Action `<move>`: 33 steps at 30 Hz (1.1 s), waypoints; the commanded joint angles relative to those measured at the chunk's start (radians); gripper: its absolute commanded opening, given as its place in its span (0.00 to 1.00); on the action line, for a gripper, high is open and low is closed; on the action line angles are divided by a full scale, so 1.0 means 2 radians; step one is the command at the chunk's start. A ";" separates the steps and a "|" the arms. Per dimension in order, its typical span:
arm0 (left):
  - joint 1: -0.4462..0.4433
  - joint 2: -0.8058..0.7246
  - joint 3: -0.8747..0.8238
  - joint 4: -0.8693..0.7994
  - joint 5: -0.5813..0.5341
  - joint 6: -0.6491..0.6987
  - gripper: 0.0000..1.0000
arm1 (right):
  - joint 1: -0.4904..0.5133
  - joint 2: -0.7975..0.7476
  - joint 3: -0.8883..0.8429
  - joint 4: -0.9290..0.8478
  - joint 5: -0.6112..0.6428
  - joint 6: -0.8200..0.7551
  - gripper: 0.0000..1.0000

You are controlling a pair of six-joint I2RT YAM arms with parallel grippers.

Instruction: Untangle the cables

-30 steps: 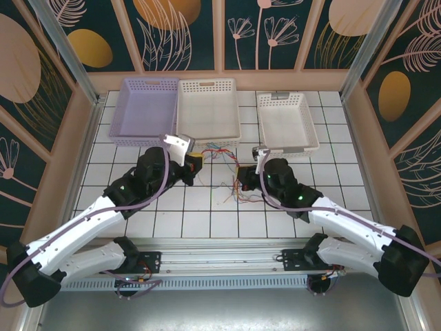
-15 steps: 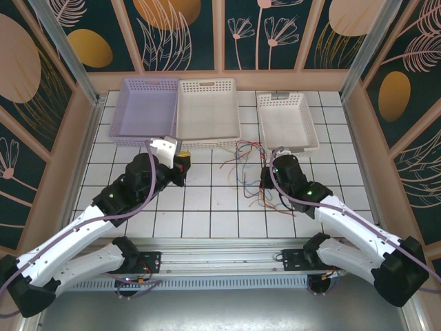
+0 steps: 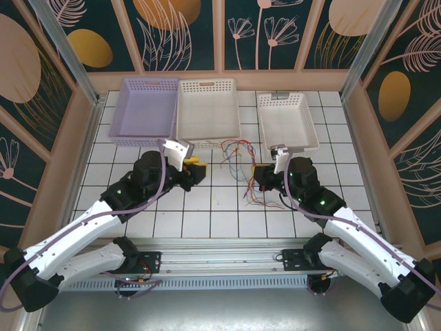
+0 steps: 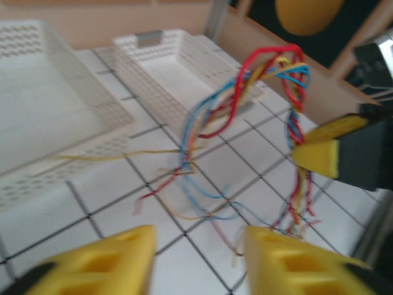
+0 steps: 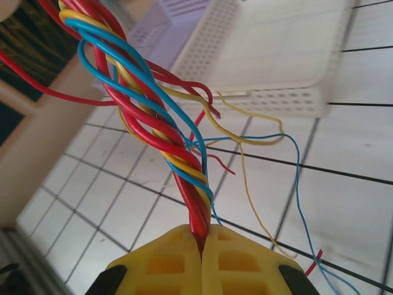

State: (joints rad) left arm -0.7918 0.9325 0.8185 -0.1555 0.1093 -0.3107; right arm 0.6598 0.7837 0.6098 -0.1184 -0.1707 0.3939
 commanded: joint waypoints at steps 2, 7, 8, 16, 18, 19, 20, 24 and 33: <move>0.002 0.001 -0.005 0.046 0.110 -0.015 0.63 | 0.001 -0.001 0.015 0.038 -0.073 -0.013 0.00; 0.002 -0.023 -0.018 0.079 0.128 -0.026 0.82 | 0.007 0.006 0.020 0.041 -0.099 -0.021 0.00; 0.002 -0.023 -0.017 0.082 0.127 -0.027 0.83 | 0.011 0.009 0.020 0.042 -0.103 -0.023 0.00; 0.002 0.015 -0.005 0.084 0.130 -0.028 0.80 | 0.040 0.026 0.017 0.055 -0.116 -0.030 0.00; 0.002 0.021 0.001 0.077 0.123 -0.023 0.75 | 0.042 0.028 0.017 0.055 -0.119 -0.031 0.00; 0.002 0.023 0.003 0.073 0.117 -0.020 0.72 | 0.042 0.027 0.017 0.054 -0.121 -0.032 0.00; 0.002 0.024 0.003 0.069 0.112 -0.017 0.68 | 0.043 0.027 0.016 0.054 -0.122 -0.032 0.00; 0.002 0.015 0.000 0.064 0.101 -0.012 0.59 | 0.043 0.025 0.015 0.047 -0.124 -0.036 0.00; 0.002 -0.026 -0.018 0.074 0.097 -0.014 0.75 | 0.044 0.029 0.006 0.045 -0.116 -0.038 0.00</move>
State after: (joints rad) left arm -0.7918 0.8978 0.7925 -0.0284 0.3065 -0.3447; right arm 0.7395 0.8410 0.6128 -0.0666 -0.3943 0.3382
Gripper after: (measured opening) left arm 0.752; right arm 0.053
